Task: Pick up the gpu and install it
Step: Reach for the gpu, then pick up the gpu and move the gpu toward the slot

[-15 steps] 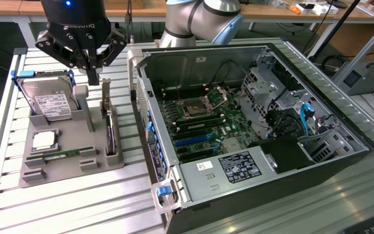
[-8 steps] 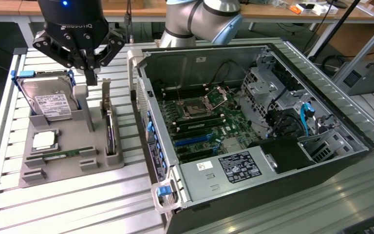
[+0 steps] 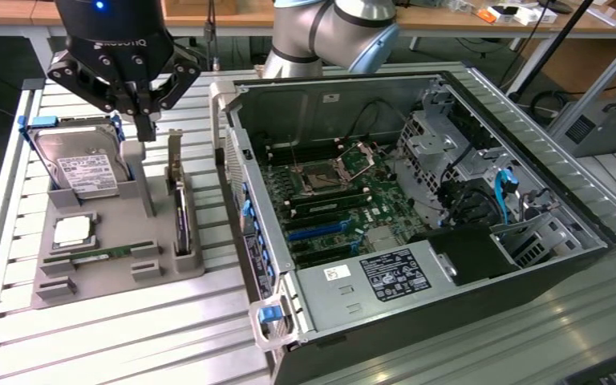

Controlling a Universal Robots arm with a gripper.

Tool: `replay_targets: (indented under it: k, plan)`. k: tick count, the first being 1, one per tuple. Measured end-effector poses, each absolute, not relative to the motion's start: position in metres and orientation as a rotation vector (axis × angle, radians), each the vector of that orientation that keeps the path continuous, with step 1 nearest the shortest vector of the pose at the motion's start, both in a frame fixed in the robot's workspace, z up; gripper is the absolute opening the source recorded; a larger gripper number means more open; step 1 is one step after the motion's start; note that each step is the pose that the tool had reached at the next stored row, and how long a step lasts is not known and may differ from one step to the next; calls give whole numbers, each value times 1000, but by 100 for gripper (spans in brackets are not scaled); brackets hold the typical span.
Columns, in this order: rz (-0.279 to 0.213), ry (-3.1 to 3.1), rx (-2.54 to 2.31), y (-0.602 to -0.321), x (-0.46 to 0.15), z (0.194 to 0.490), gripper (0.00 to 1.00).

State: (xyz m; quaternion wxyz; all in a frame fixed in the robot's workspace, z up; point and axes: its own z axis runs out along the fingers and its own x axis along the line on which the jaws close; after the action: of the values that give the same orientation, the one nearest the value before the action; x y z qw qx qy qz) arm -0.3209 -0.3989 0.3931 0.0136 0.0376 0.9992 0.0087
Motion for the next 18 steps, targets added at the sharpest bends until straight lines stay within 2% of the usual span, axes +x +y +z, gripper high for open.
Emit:
replay_targets:
  k: [13, 14, 15, 16, 17, 18]
  plan:
    - [27, 3112, 117, -399, -321, 393, 11]
    - [27, 3112, 117, -399, -321, 393, 17]
    - [27, 3112, 117, -399, -321, 393, 17]
    - [27, 3112, 117, -399, -321, 393, 29]
    - [27, 3112, 117, -399, -321, 393, 29]
    - [27, 3112, 117, -399, -321, 393, 36]
